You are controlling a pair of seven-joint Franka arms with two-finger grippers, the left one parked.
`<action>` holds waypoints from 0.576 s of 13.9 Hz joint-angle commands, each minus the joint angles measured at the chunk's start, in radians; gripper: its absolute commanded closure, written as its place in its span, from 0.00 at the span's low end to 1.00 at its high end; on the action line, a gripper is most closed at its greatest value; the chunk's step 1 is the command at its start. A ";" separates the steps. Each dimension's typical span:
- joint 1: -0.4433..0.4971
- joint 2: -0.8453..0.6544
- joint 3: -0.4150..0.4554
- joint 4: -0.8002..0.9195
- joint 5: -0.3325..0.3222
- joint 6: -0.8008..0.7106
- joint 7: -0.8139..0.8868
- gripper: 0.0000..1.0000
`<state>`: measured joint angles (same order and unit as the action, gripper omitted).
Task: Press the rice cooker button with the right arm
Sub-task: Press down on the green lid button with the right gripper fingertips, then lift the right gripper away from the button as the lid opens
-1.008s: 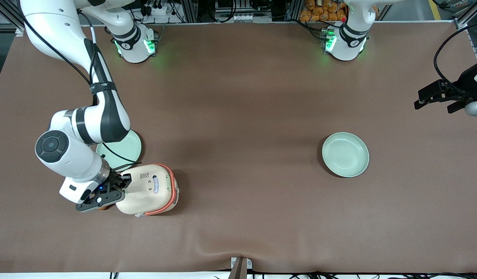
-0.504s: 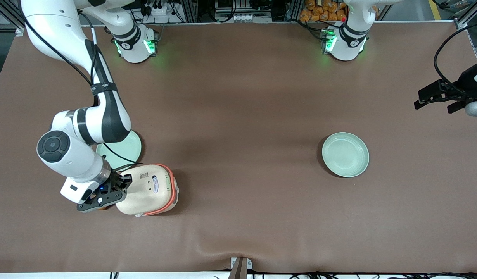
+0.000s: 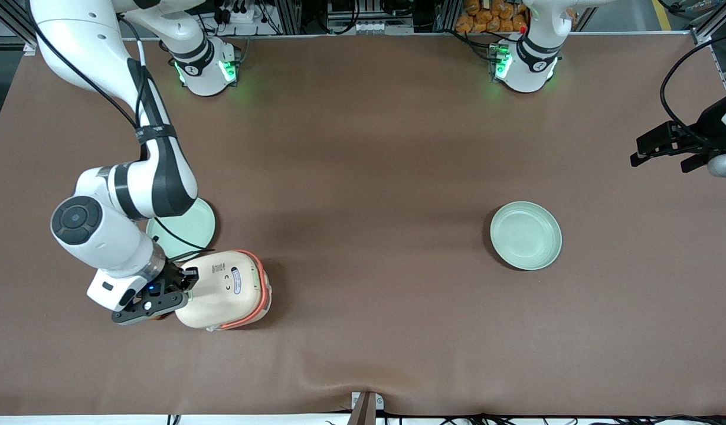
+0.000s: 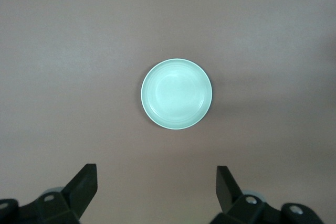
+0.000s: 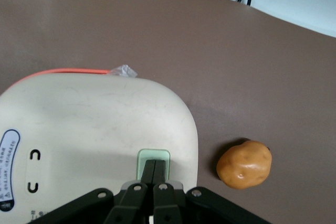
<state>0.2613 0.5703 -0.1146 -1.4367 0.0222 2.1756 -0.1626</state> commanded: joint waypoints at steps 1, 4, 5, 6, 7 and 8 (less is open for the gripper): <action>0.006 -0.049 -0.002 -0.007 0.012 -0.057 0.005 1.00; 0.006 -0.092 -0.002 -0.007 0.019 -0.088 0.006 0.90; 0.006 -0.107 -0.002 -0.007 0.019 -0.111 0.006 0.82; 0.006 -0.122 0.000 -0.007 0.021 -0.128 0.006 0.70; 0.006 -0.139 0.000 -0.007 0.021 -0.154 0.006 0.61; 0.006 -0.157 0.001 -0.007 0.025 -0.181 0.008 0.49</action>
<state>0.2614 0.4613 -0.1130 -1.4284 0.0305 2.0405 -0.1626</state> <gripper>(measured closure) 0.696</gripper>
